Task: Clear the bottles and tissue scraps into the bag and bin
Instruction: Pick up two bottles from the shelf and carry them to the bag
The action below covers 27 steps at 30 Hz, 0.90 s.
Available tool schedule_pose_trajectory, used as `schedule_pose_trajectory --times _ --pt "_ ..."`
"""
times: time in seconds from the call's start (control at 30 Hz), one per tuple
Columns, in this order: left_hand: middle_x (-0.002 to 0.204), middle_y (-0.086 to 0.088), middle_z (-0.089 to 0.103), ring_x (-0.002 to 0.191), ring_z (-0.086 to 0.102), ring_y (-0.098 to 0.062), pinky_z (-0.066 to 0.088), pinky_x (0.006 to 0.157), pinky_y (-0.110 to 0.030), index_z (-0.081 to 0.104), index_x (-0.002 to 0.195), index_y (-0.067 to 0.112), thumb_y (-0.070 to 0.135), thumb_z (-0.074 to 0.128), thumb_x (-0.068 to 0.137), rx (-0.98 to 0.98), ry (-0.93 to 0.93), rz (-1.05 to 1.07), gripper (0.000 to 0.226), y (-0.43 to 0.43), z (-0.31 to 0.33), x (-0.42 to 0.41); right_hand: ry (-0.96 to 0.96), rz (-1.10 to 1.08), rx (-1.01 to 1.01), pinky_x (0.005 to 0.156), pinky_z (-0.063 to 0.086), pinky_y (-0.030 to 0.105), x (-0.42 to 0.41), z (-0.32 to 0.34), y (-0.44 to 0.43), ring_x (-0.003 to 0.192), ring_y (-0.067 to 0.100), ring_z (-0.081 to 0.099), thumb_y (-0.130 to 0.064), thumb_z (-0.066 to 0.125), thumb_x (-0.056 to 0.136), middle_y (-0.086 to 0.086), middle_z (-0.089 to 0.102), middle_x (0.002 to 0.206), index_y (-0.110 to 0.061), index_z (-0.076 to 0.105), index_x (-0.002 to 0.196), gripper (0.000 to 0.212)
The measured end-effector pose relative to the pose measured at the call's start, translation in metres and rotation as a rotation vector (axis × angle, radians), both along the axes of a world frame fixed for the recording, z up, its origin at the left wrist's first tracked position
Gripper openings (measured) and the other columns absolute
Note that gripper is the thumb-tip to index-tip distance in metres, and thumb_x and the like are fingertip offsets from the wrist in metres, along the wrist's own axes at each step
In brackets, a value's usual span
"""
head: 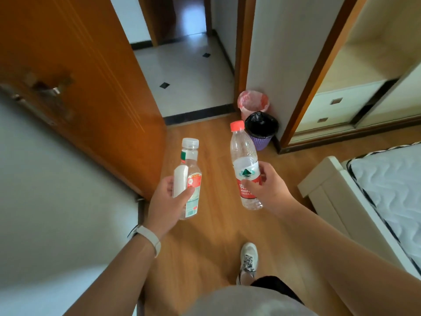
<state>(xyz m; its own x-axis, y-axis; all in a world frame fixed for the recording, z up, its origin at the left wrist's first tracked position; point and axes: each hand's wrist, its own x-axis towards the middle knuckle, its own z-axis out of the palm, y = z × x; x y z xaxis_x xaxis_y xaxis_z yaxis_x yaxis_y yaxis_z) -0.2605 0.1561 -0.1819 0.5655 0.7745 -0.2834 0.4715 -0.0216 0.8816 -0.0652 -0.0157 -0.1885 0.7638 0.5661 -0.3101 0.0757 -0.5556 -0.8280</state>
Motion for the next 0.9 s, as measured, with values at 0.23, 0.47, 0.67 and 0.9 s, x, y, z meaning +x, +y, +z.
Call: schedule_pose_trajectory --times 0.23,0.47,0.67,0.9 --pt "0.115 0.014 0.063 0.103 0.065 -0.011 0.057 0.083 -0.033 0.05 0.122 0.032 0.045 0.074 0.08 -0.031 -0.061 0.003 0.05 0.022 0.017 0.117 -0.012 -0.039 -0.05 0.086 0.051 0.028 0.112 0.013 0.001 0.101 0.008 0.055 -0.044 0.072 0.082 -0.02 0.049 0.113 -0.031 0.037 0.136 0.066" --pt "0.114 0.013 0.063 0.103 0.065 -0.014 0.057 0.084 -0.037 0.049 0.121 0.035 0.05 0.074 0.078 -0.043 -0.015 -0.025 0.053 0.066 0.01 0.18 -0.004 -0.061 -0.044 0.089 0.051 0.031 0.171 0.015 0.031 0.101 0.007 0.053 -0.044 0.071 0.083 -0.018 0.049 0.114 -0.03 0.036 0.136 0.065" --pt "0.112 0.012 0.063 0.098 0.065 -0.012 0.056 0.072 -0.026 0.049 0.122 0.032 0.045 0.072 0.082 -0.057 -0.016 -0.046 0.048 0.121 0.001 0.238 0.017 -0.069 -0.059 0.092 0.051 0.034 0.22 0.015 0.092 0.102 0.008 0.053 -0.04 0.072 0.083 -0.016 0.05 0.115 -0.03 0.036 0.136 0.065" --pt "0.111 0.014 0.061 0.096 0.065 -0.011 0.057 0.07 -0.025 0.048 0.123 0.033 0.045 0.072 0.082 -0.112 -0.029 -0.122 0.049 0.228 -0.014 0.334 0.022 -0.187 -0.104 0.072 0.049 0.021 0.291 0.011 0.177 0.097 0.009 0.056 -0.041 0.073 0.083 -0.012 0.055 0.117 -0.028 0.037 0.136 0.066"
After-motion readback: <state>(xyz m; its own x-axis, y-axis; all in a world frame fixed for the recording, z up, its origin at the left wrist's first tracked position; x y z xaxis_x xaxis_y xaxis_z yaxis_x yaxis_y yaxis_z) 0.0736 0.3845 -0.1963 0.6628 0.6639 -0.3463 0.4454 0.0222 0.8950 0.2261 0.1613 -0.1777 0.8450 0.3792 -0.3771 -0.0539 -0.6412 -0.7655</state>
